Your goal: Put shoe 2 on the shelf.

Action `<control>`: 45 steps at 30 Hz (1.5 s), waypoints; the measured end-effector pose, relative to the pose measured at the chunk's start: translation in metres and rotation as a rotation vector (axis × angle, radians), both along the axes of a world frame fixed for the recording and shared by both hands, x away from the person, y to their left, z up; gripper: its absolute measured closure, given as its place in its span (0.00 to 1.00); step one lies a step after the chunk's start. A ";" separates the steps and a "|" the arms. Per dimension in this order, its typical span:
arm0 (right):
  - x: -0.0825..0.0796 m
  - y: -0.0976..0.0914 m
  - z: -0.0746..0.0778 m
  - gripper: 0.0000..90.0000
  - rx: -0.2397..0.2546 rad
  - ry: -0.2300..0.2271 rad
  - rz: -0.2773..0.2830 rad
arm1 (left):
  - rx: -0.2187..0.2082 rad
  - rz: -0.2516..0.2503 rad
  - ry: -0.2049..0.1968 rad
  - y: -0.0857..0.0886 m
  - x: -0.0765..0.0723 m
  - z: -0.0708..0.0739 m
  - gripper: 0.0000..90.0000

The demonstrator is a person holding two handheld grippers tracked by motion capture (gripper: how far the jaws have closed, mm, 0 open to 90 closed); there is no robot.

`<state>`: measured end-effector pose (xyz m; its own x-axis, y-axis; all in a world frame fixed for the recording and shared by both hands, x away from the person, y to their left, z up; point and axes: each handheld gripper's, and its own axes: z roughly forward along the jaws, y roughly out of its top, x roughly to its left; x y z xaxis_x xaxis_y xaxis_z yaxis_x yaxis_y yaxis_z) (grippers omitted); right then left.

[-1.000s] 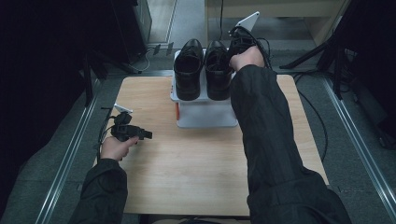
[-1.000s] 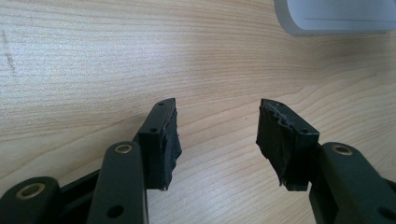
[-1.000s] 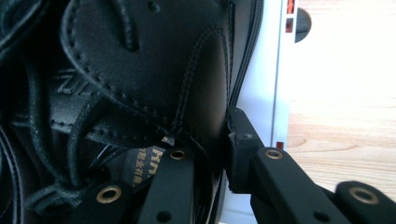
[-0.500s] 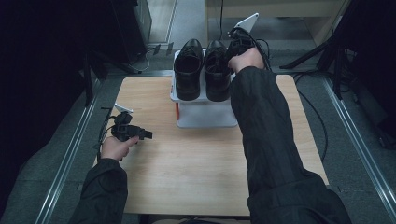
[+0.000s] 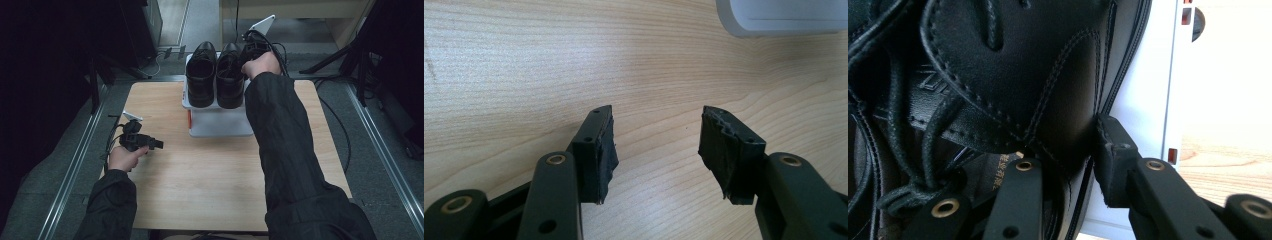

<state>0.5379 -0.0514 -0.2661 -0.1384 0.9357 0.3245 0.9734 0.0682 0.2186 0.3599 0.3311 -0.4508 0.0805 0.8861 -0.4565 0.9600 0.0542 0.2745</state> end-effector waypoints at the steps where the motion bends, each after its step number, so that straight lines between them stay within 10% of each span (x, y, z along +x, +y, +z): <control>1: 0.000 -0.001 0.000 0.81 0.003 -0.001 0.004 | -0.002 0.004 0.002 0.000 0.000 0.000 0.53; 17: -0.003 -0.006 0.019 0.68 0.020 -0.043 0.071 | 0.003 0.014 0.003 0.003 -0.001 0.000 0.53; 30: -0.012 -0.052 0.047 0.68 0.117 -0.094 0.149 | 0.010 0.018 0.011 0.004 -0.002 0.000 0.53; 45: -0.031 -0.112 0.012 0.66 0.142 -0.135 0.179 | 0.031 0.005 0.008 0.002 -0.002 -0.001 0.52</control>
